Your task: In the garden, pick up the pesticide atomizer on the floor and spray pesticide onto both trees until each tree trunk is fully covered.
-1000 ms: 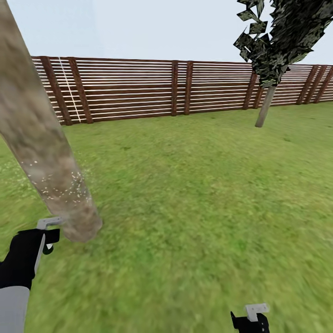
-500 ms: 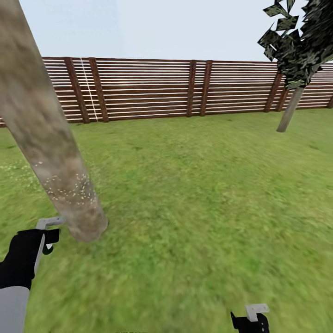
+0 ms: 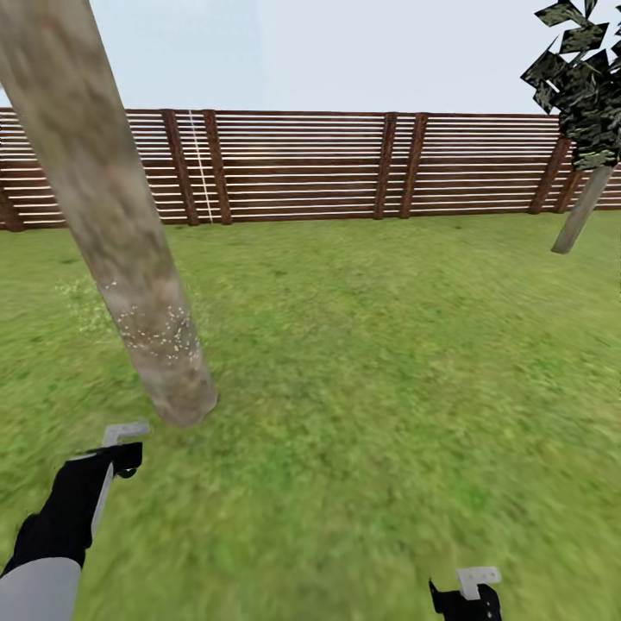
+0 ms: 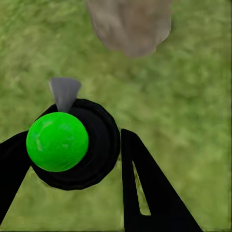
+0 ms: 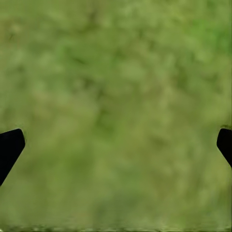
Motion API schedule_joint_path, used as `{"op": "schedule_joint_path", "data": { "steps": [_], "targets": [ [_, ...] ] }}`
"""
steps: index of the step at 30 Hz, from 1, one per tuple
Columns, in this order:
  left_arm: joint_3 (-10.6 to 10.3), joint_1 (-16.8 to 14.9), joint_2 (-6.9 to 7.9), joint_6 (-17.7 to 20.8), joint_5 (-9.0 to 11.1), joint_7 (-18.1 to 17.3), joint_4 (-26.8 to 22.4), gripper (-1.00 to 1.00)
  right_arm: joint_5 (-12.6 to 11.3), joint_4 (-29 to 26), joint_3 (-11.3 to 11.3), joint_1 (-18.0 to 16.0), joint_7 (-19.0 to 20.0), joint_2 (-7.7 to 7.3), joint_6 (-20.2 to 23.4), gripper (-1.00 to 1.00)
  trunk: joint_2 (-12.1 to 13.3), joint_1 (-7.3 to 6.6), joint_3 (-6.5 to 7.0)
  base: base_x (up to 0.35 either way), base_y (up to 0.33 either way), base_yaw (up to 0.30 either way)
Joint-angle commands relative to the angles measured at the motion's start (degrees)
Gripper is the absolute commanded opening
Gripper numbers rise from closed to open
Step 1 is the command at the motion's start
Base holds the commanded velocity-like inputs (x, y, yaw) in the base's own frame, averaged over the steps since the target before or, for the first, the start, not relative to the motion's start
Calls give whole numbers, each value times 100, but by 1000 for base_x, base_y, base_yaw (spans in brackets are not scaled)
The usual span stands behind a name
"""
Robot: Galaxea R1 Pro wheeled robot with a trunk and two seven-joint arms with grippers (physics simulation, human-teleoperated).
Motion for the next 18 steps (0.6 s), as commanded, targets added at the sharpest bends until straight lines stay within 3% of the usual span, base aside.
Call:
{"op": "schedule_joint_path", "data": {
  "steps": [1, 4, 6, 7, 8, 9, 10, 12, 14, 15, 17, 18],
  "targets": [
    [0, 16, -20, -257, -91, -177, 157, -100, 53, 6, -49, -4, 14, 2, -20, 100, -3, -5, -4, -334, -4, 6],
    [-35, 124, 145, -1112, -199, -1187, 859, -100, 90, -35, 6, -4, 38, 6, -19, 100, -3, -5, -4, -335, -1, 2],
    [-59, 314, 403, -1745, -329, -1998, 1091, -100, 401, -181, 375, -4, 58, 17, -19, 100, -3, -5, -4, -289, 0, 0],
    [-60, 371, 506, -2099, -458, -2491, 1262, -100, 708, -549, 725, -4, 180, 36, -19, 100, -3, -5, -4, -101, 0, 0],
    [-56, 383, 545, -2236, -544, -2677, 1369, -100, 834, -768, 868, -4, 306, 61, -17, 100, -3, -5, -4, -65, 0, 0],
    [-68, 394, 577, -2423, -751, -2874, 1567, -100, 957, -1139, 1006, -6, 700, 146, -9, 100, -3, -5, -4, -33, 0, 0],
    [-197, 401, 593, -2708, -1107, -3072, 1749, -100, 1088, -1605, 1099, -4, 1422, 296, 9, 100, -3, -5, -4, -14, 0, 0],
    [-524, 404, 595, -3129, -1566, -3346, 1985, -100, 1373, -2058, 1147, -6, 2579, 395, 18, 100, -3, -5, -4, -5, 0, 0],
    [-805, 405, 583, -3288, -1771, -3720, 2126, -100, 1555, -2239, 1156, -35, 3509, 417, 17, 100, -3, -5, -4, -1, 0, 0],
    [-1113, 405, 568, -3325, -1859, -4038, 2155, -100, 1593, -2314, 1157, -50, 3811, 419, 16, 100, -3, -5, -4, 0, 0, 0],
    [-2140, 406, 529, -3345, -1917, -4363, 2169, -100, 1735, -2416, 1167, -60, 4018, 425, 18, 100, -3, -5, -4, 0, 0, 0],
    [-2369, 406, 515, -3346, -1917, -4383, 2170, -100, 1824, -2421, 1189, -59, 4031, 430, 17, 100, -3, -5, -4, 0, 0, 0]
  ]
}}
